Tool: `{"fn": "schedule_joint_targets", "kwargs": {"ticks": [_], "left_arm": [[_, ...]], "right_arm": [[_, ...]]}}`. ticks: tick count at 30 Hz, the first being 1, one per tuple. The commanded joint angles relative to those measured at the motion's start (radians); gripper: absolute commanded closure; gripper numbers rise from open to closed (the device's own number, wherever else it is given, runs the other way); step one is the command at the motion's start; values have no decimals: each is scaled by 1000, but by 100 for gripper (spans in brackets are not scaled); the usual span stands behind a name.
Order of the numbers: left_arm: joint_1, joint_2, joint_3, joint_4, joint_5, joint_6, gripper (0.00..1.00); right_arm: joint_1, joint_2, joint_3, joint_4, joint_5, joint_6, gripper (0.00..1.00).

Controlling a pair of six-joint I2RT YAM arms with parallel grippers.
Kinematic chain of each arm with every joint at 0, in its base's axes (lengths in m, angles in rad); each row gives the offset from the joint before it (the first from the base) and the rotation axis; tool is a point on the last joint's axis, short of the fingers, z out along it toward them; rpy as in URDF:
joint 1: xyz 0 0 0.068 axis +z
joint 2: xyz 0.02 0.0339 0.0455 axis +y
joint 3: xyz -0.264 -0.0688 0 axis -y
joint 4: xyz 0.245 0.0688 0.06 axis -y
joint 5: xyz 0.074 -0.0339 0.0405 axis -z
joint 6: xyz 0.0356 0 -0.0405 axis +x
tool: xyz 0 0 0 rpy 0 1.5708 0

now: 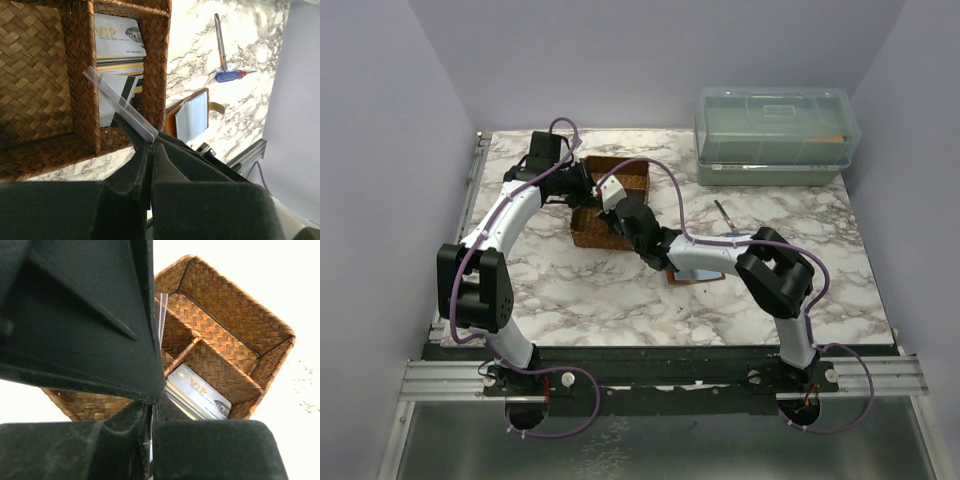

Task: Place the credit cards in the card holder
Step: Insert the credit card into the card holder.

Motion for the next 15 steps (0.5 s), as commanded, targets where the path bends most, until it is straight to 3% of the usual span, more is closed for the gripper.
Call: {"fn": "schedule_joint_targets", "kwargs": {"ticks": [1,5,7,11,15], "left_arm": [[7,-8,36,-44,9,2,98],[6,-27,72,-56,-3,9,58],[7,-53,83,-56,-15,20,48],[7,-111,109,-41,-27,29,39],[5,-143,92,25,90,5,35]], "right_arm": [[4,-10,-31,140,12,-4,100],[1,-53,-77,128,-32,64,100],[-4,-89,-101,104,-85,118,100],[-32,-176,-122,7,-212,260,100],[-118,-323,-208,-49,-430,431,100]]}}
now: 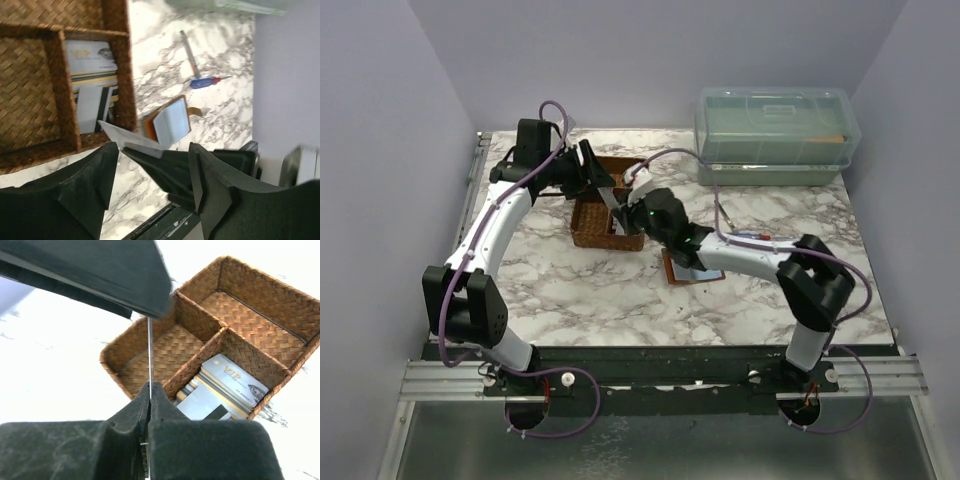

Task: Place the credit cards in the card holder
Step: Insert the credit card into the card holder.

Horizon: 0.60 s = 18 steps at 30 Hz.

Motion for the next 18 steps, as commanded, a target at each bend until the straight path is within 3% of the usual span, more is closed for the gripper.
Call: {"fn": "schedule_joint_targets", "kwargs": {"ticks": [1,6,13,18], "left_arm": [[-2,-71,8,103,130,-21,34],[-47,-74,-92,387,273,-186,27],[-248,-1,-214,737,281,-355,27],[-329,56,-315,943,257,-480,27]], "right_arm": [[-107,-187,-84,-64,-295,240,100],[-271,-356,-234,-103,-566,438,100],[-456,-618,-553,25,-730,682,100],[-595,-704,-718,174,-886,823,100]]}}
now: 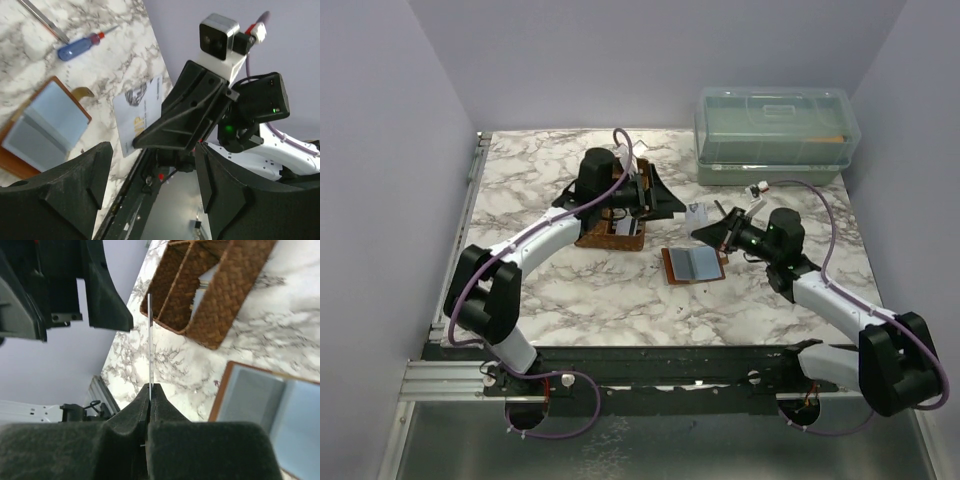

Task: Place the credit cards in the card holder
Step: Insert the credit card into the card holder.

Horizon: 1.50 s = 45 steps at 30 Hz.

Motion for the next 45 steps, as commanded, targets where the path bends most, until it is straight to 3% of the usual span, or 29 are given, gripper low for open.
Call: {"fn": "schedule_joint_targets", "kwargs": {"ticks": [1,7,13,19,22,29,31,32,34,37,39,40,43,45], "left_arm": [[-50,44,-96,319,14,-174,27],[-85,88,-126,413,0,-254,29],[-106,139,-129,571,74,-354,57],[-136,136,-155,635,92,-370,61],[-150,145,-170,651,97,-373,74],[-152,171,-189,692,99,-402,87],[-150,173,-189,695,94,-407,100],[-150,173,-191,695,91,-407,100],[-136,176,-199,679,86,-401,100],[-107,178,-205,570,62,-343,100],[-95,171,-196,436,28,-252,100],[-93,170,-174,287,0,-185,100],[-101,216,-65,-54,-73,5,100],[-102,263,-5,-163,-66,46,100]], "right_arm": [[-90,-66,-110,176,-197,186,100],[-127,-107,-184,285,-241,255,100],[-138,-81,-226,435,-257,345,100],[-140,-64,-240,500,-223,383,100],[-140,-56,-254,549,-208,404,100],[-141,-61,-266,527,-180,403,100],[-141,-62,-262,496,-176,386,100],[-140,-65,-262,468,-172,374,99],[-140,-84,-252,354,-153,319,84],[-140,-133,-207,38,-58,155,58],[-140,-163,-192,-129,23,80,48],[-141,-178,-192,-176,54,55,44],[-141,-180,-165,-282,91,-26,41],[-140,-155,-137,-328,97,-78,41]]}}
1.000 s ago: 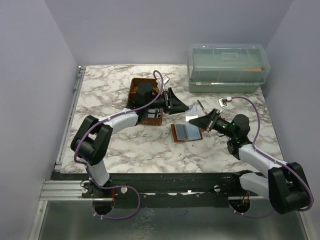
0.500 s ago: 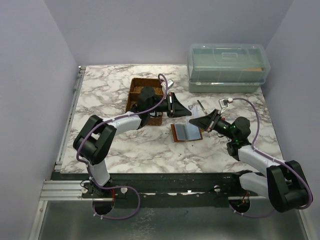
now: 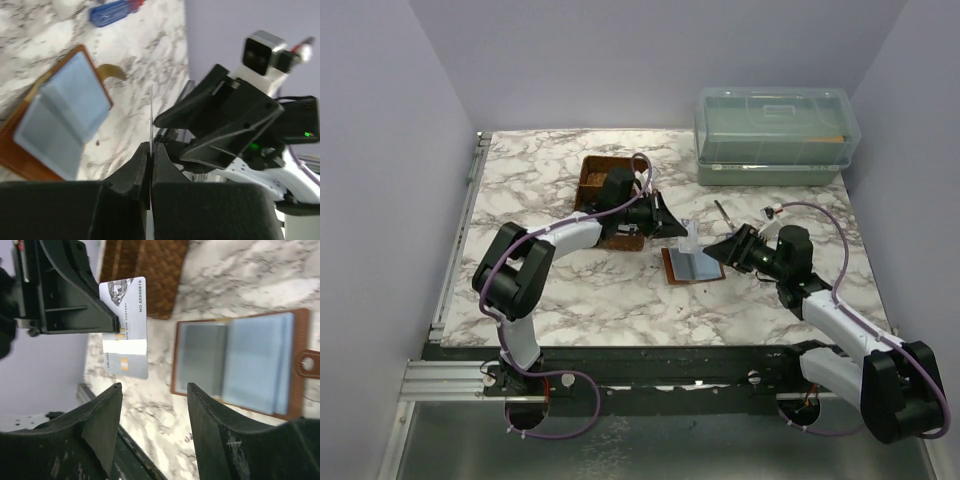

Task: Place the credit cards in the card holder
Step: Insert the credit card into the card holder.

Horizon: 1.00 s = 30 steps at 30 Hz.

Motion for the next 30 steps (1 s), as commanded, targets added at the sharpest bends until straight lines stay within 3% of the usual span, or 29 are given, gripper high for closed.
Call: {"fn": "schedule_joint_targets", "kwargs": {"ticks": [1,3,6,10,13,21,30], "left_arm": [[-11,92,132,-432,-56,231,100],[-17,125,148,-467,-52,243,100],[-28,154,163,-483,-67,248,100],[-54,203,199,-508,-80,263,100],[-73,225,211,-510,-86,257,100],[-79,242,216,-537,-102,265,100],[-79,264,221,-543,-81,242,100]], "right_arm": [[-4,40,75,-247,86,-195,42],[-3,101,102,-258,61,-245,46],[-3,195,162,-287,32,-309,61],[-5,288,209,-285,62,-344,78],[-4,349,235,-292,96,-353,85],[-10,476,263,-299,149,-366,93],[-10,505,281,-331,186,-352,94]]}}
